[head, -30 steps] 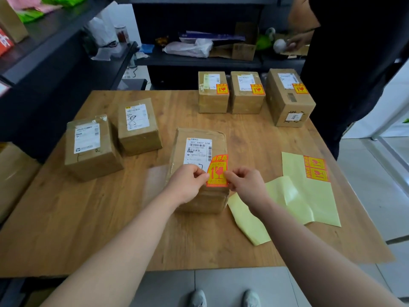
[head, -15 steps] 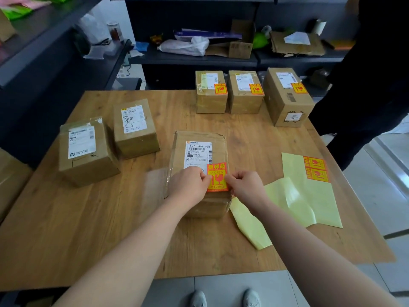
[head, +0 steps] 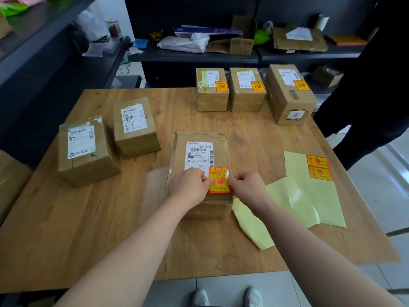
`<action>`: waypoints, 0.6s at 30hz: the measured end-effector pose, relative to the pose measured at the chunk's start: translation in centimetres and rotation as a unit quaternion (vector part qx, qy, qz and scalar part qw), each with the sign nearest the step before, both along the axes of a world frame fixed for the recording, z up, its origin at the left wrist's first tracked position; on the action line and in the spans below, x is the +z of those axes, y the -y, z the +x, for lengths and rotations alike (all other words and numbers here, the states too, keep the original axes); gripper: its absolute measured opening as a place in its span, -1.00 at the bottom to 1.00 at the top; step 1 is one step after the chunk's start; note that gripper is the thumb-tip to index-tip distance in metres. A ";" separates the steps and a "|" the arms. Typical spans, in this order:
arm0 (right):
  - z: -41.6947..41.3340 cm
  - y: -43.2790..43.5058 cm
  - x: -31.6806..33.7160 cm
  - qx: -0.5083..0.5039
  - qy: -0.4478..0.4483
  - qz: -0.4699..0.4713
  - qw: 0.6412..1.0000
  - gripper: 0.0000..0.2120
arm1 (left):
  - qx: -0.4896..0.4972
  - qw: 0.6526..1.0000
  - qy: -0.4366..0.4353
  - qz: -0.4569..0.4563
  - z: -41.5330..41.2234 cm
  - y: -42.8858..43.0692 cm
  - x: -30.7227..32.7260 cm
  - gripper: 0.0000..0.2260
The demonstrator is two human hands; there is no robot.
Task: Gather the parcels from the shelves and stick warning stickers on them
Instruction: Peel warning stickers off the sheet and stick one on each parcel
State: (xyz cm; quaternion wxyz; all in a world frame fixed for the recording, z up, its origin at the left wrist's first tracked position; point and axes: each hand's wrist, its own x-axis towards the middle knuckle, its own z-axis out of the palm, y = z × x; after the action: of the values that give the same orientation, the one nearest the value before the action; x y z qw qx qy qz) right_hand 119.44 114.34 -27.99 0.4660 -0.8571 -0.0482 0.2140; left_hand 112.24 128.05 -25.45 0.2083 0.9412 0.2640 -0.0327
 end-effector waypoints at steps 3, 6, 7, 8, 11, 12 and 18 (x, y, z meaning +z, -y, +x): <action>-0.1 0.1 0.1 -0.001 -0.001 -0.002 1.000 -0.76 | -0.002 1.000 -0.004 -0.008 0.0 0.0 0.0 -0.65; -0.2 0.1 0.2 0.000 0.001 -0.004 1.000 -0.77 | 0.000 1.000 -0.005 -0.011 -0.1 0.0 -0.1 -0.67; -0.3 0.1 0.2 0.000 0.000 -0.004 1.000 -0.77 | -0.002 1.000 -0.006 -0.010 -0.2 0.0 0.0 -0.67; -0.3 0.1 0.2 -0.002 -0.001 -0.005 1.000 -0.78 | -0.003 1.000 -0.006 -0.010 -0.2 0.0 -0.1 -0.66; -0.4 0.1 0.3 0.000 0.000 -0.007 1.000 -0.81 | -0.005 1.000 -0.008 -0.010 -0.2 0.0 -0.1 -0.65; -0.5 0.1 0.3 0.001 0.000 -0.009 1.000 -0.82 | -0.005 1.000 -0.009 -0.010 -0.1 0.0 -0.2 -0.65; -0.6 0.1 0.6 -0.004 -0.007 -0.014 1.000 -0.81 | -0.002 1.000 -0.013 -0.004 -0.1 0.0 -0.4 -0.66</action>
State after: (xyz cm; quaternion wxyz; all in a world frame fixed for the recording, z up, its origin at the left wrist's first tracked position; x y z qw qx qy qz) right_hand 118.88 114.27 -27.43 0.4549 -0.8624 -0.0385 0.2190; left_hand 112.14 128.04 -25.82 0.2086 0.9405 0.2642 -0.0460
